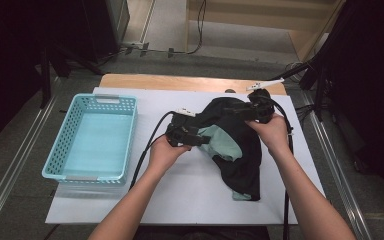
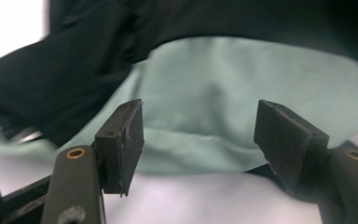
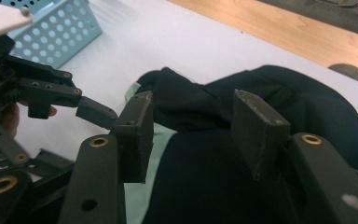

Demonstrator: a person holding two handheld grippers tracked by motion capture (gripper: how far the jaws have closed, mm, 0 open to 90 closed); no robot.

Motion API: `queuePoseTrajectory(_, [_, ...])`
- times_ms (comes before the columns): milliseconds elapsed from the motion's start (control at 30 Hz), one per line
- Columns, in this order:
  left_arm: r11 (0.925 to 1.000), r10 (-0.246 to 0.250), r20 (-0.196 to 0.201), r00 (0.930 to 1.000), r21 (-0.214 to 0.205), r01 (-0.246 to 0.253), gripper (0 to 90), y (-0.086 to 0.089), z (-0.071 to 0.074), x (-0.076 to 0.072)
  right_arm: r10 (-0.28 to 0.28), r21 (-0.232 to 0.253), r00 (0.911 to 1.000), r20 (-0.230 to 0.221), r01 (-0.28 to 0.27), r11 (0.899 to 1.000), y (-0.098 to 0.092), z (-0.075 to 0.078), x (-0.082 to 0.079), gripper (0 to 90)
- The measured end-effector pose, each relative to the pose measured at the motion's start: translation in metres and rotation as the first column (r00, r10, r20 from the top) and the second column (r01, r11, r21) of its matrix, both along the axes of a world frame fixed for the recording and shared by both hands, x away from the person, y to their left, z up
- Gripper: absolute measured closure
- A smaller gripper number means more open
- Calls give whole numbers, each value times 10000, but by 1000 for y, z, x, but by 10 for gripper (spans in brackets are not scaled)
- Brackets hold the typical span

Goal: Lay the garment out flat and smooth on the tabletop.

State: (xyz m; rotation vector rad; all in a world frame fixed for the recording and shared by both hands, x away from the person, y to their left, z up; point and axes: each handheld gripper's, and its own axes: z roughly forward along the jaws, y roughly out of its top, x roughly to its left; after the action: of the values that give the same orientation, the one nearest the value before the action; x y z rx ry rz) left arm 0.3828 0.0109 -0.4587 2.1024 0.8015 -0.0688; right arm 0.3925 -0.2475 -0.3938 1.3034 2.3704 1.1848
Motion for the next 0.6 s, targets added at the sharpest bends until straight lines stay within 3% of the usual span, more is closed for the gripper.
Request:
queuePoseTrajectory(167, [9983, -132, 342, 9993, 571, 112, 256, -16, -7, 4, -113, 17, 9999, -46, 113, 9999, -8, -7, -4, 465])
queuePoseTrajectory(267, [9942, -177, 473, 9987, 1072, 125, 288, -24, -17, 8, -174, 93, 9998, -55, 175, 9998, -13, -11, -8, 456])
queuePoseTrajectory(367, [9861, -284, 758, 9967, 1656, 155, 454, -33, -25, 8, -234, 106, 9997, -41, 234, 9997, -18, -15, -13, 450])
queuePoseTrajectory(433, [9747, -458, 1488, 9878, 2234, 116, 682, -40, -29, 4, -312, 137, 9995, -1, 312, 9994, -23, -16, -16, 449])
queuePoseTrajectory(467, [9685, -573, 1602, 9854, 2484, 160, 766, -42, -31, 3, -348, 191, 9994, 11, 347, 9992, -26, -17, -18, 448])
queuePoseTrajectory(533, [9751, -592, 1032, 9929, 2189, 354, 900, -43, -34, 6, -413, 271, 9991, 45, 412, 9988, -31, -19, -20, 448])
queuePoseTrajectory(600, [9824, -401, 354, 9986, 1838, 329, 900, -39, -32, 10, -523, 292, 9986, 49, 522, 9982, -37, -19, -22, 448])
